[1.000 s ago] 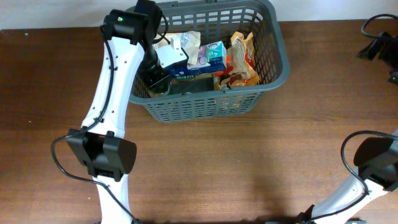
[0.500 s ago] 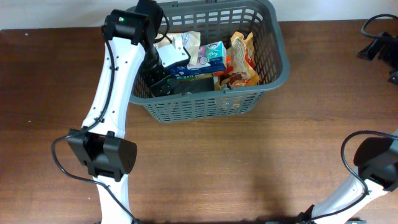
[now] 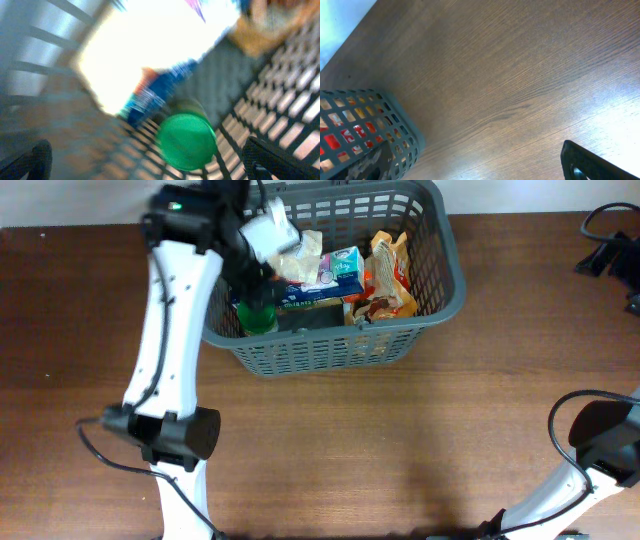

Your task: Pack container

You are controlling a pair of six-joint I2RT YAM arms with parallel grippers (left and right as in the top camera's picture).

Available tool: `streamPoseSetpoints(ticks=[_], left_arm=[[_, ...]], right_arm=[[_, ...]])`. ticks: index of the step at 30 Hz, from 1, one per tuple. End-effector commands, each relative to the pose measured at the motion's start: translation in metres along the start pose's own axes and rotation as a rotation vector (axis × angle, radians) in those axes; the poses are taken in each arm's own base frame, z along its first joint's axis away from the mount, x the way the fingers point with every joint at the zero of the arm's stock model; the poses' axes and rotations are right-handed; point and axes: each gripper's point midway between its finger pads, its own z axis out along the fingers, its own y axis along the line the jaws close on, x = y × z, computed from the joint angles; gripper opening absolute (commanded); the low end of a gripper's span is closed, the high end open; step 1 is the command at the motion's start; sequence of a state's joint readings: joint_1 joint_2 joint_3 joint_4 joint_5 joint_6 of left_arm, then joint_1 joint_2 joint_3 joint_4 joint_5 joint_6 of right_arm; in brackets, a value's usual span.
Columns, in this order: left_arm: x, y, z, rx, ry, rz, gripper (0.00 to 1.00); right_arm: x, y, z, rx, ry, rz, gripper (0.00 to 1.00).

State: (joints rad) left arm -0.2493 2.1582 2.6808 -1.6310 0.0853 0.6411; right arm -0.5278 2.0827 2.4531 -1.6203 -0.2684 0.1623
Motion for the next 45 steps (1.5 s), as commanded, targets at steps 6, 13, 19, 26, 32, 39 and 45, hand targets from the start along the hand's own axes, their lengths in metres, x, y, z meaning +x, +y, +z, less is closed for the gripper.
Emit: streamPoseSetpoints(ticks=[6, 13, 19, 26, 32, 39, 45], left_arm=[[-0.04, 0.03, -0.155, -0.323, -0.429, -0.161, 0.99], [0.032, 0.097, -0.204, -0.654, -0.34, -0.47, 0.99], [0.127, 0.148, -0.19, -0.694, -0.169, -0.803, 0.99], [0.205, 0.163, -0.112, -0.406, 0.009, -0.987, 0.99], [0.26, 0.166, -0.057, -0.358, 0.202, -1.051, 0.99], [0.289, 0.159, -0.021, -0.309, 0.294, -1.084, 0.99], [0.295, 0.15, -0.011, -0.277, 0.33, -1.091, 0.99]], right_arm=[[0.0, 0.001, -0.005, -0.01, -0.009, 0.008, 0.99], [0.0, 0.001, -0.005, -0.01, -0.009, 0.008, 0.99], [0.0, 0.001, -0.005, -0.01, -0.009, 0.008, 0.98], [0.0, 0.002, -0.005, -0.01, -0.009, 0.007, 0.99], [0.0, 0.002, -0.003, -0.01, -0.006, 0.007, 0.99], [0.013, 0.036, -0.04, -0.044, -0.083, -0.073, 0.99], [0.053, 0.094, -0.112, -0.132, -0.228, -0.232, 0.99]])
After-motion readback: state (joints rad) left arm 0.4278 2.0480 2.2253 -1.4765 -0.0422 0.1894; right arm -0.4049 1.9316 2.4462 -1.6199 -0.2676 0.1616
